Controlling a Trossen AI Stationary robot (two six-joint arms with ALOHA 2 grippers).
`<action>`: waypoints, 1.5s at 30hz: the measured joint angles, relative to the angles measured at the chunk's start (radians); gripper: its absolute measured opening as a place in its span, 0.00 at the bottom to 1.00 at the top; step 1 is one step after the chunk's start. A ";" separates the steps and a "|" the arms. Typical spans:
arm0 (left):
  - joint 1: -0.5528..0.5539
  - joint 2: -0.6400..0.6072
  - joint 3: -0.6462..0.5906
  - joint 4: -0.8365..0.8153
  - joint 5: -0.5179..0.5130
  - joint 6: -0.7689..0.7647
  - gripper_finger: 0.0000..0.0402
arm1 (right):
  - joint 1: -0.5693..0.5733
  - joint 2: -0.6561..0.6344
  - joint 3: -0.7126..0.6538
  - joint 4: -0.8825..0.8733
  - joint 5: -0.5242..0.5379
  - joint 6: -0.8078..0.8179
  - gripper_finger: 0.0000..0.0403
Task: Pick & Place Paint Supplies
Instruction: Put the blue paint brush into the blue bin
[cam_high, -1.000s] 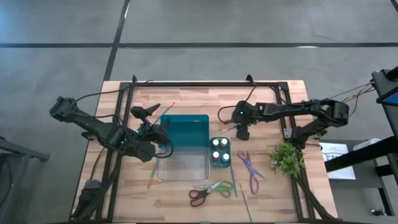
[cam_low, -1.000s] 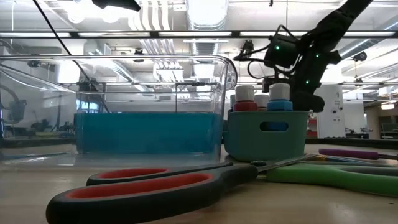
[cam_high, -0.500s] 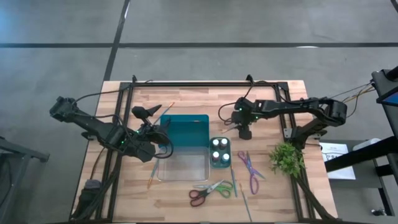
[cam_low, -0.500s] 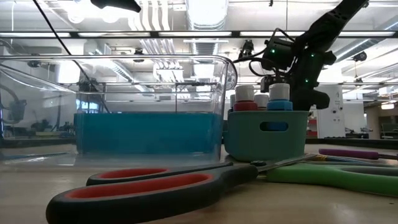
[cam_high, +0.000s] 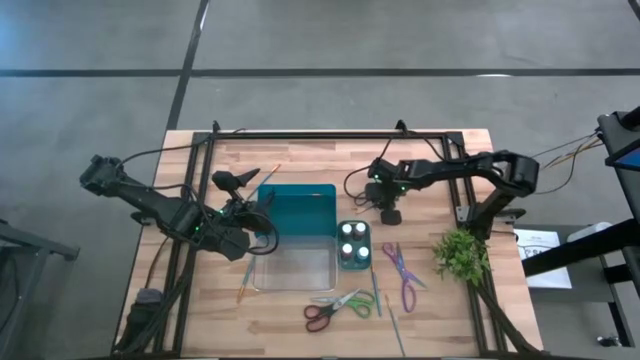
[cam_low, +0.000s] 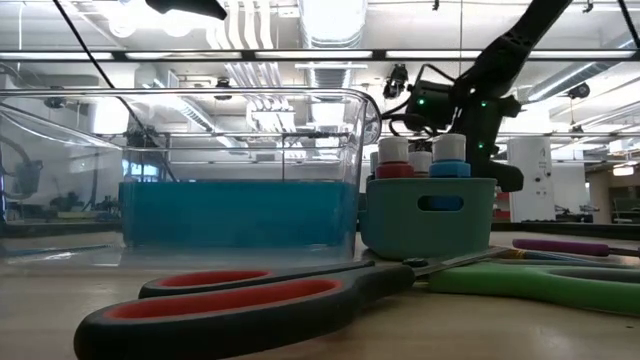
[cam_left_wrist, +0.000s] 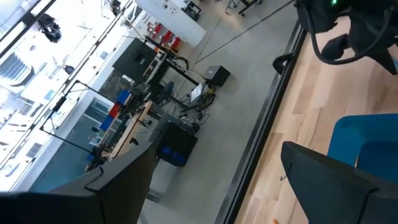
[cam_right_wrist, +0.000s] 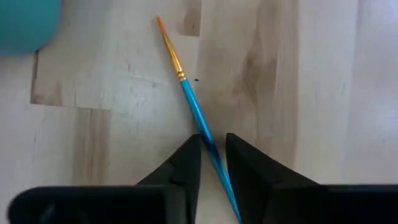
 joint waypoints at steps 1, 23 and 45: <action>0.000 0.000 0.000 -0.001 0.000 0.000 0.88 | 0.000 0.012 0.009 -0.013 -0.002 -0.011 0.14; 0.000 0.000 0.000 -0.003 0.011 0.000 0.88 | -0.005 -0.068 0.017 -0.067 0.113 0.114 0.02; 0.000 0.000 0.000 -0.003 0.011 0.000 0.88 | 0.069 -0.156 0.180 0.043 0.094 0.110 0.02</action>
